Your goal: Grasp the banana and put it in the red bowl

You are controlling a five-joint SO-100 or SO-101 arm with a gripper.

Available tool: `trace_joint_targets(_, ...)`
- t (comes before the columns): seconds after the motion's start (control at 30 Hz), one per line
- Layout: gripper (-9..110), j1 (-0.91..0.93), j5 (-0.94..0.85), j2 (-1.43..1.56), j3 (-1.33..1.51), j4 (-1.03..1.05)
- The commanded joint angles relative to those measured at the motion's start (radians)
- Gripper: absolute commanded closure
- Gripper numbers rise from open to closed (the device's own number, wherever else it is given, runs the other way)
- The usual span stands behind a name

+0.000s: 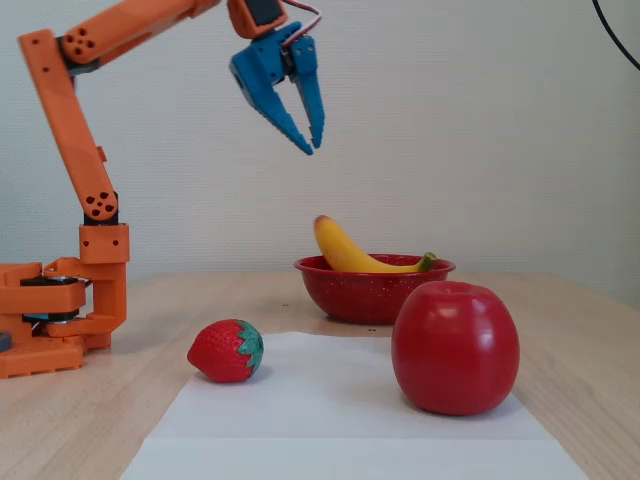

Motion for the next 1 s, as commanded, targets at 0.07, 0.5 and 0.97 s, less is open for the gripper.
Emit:
trace_joint_targets(0.07,101,-0.069,0.048,0.218,0.132,-0.14)
trace_joint_targets(0.5,101,-0.183,0.061,0.729,0.917,-0.713)
trace_joint_targets(0.97,101,-0.215,0.021,1.114,1.546,-1.192)
